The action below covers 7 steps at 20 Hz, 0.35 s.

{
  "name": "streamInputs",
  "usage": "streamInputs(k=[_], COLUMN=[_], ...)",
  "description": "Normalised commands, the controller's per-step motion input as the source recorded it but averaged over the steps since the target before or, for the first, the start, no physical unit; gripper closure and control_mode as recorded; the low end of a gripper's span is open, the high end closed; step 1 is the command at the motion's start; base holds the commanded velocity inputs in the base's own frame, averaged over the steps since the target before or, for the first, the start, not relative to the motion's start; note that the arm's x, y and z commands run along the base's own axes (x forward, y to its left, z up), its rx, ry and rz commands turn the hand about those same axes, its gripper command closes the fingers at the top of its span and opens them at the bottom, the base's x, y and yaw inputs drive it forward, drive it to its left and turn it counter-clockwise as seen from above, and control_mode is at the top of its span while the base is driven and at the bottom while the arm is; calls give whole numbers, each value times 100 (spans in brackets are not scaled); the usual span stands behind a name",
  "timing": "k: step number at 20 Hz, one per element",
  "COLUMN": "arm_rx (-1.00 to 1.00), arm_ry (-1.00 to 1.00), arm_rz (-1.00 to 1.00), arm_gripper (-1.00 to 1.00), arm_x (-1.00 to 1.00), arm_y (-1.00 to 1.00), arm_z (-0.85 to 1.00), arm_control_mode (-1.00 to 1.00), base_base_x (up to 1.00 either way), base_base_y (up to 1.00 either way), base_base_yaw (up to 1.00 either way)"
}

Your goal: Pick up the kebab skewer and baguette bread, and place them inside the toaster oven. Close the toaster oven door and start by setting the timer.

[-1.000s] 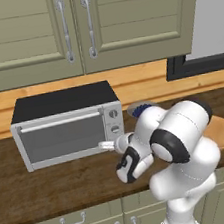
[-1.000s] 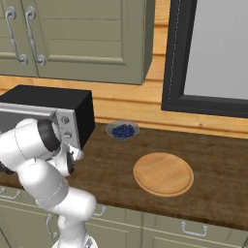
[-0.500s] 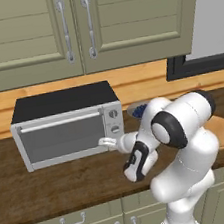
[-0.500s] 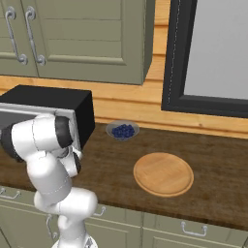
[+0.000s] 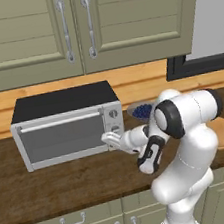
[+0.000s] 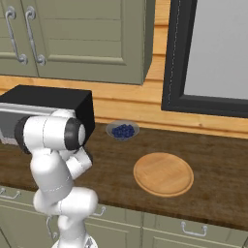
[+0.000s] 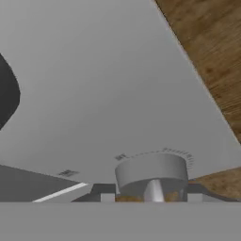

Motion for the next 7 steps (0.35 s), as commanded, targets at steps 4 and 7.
streamInputs(k=[4, 7], arm_rx=[31, 31], arm_ry=[-11, -15], arm_rz=[10, 13], arm_gripper=[100, 100], arm_x=[7, 7], arm_y=[-13, -11], arm_z=[0, 0], arm_control_mode=[-100, -100], base_base_x=[0, 0], base_base_y=[0, 0], base_base_yaw=[0, 0])
